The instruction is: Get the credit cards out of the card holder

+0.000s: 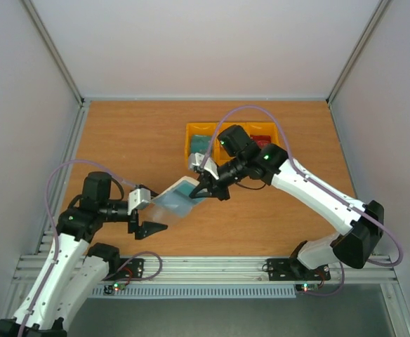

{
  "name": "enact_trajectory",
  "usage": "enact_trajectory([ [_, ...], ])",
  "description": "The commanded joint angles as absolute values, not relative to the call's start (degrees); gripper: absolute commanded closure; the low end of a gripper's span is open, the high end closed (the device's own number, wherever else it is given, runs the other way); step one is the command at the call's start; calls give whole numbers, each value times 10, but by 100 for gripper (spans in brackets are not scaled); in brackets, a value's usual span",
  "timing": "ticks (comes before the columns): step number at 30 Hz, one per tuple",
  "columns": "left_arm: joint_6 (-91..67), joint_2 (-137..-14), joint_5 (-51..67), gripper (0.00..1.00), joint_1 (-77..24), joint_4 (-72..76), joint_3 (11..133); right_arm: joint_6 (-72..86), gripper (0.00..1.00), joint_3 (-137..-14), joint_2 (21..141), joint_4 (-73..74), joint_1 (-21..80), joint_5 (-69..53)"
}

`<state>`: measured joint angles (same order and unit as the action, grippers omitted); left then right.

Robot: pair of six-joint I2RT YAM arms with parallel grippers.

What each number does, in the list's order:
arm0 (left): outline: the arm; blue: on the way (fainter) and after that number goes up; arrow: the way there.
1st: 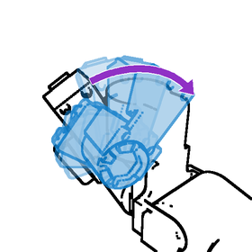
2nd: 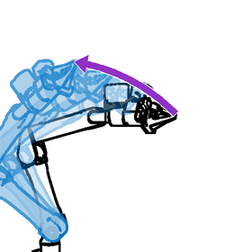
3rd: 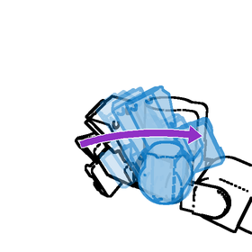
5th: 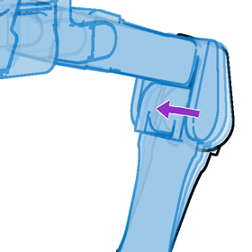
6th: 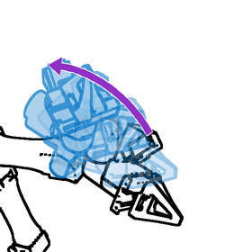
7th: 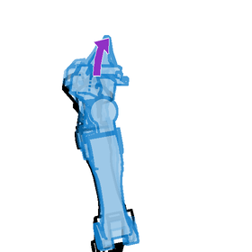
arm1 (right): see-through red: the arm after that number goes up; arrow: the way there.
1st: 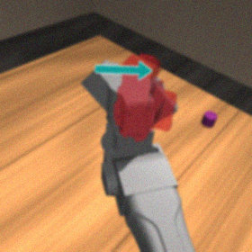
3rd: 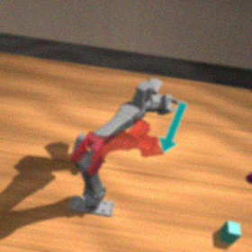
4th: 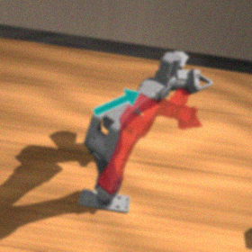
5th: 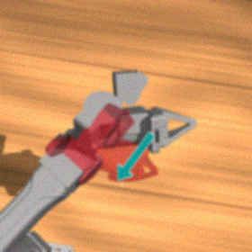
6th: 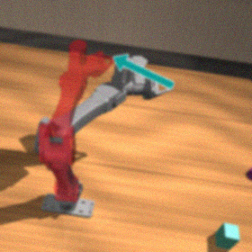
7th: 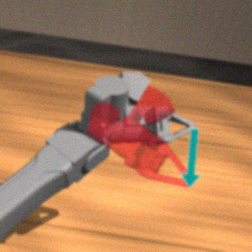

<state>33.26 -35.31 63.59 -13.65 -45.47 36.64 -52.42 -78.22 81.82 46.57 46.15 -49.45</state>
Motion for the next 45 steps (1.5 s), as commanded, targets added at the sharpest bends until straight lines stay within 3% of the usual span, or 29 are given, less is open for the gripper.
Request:
enact_trajectory([
  [1,344,-332,582,1,-139,-444,373,-464,99,-784,789,449,431,-447],
  [7,248,-314,384,0,-130,-317,410,-327,99,-739,759,356,396,-340],
  [11,163,-303,405,4,-122,-250,437,-259,99,-711,737,306,391,-270],
  [15,37,-290,669,30,-127,-105,413,-206,99,-678,720,215,391,-318],
  [17,-159,-310,653,43,-159,38,368,-183,99,-659,713,157,392,-351],
  [19,-225,-340,598,61,-197,28,357,-154,99,-635,708,86,398,-375],
  [20,-228,-353,572,63,-212,33,351,-142,99,-626,707,51,402,-381],
  [25,-266,-382,537,58,-232,107,334,-139,99,-610,707,-14,429,-396],
  [33,-287,-378,417,64,-230,70,316,-155,99,-581,692,-83,453,-529],
  [41,-286,-373,463,63,-229,126,313,-169,99,-582,698,-82,462,-595],
  [43,-303,-377,501,66,-231,194,305,-173,99,-583,706,-79,467,-576],
  [45,-313,-379,506,79,-237,203,307,-171,99,-585,713,-85,468,-564],
])
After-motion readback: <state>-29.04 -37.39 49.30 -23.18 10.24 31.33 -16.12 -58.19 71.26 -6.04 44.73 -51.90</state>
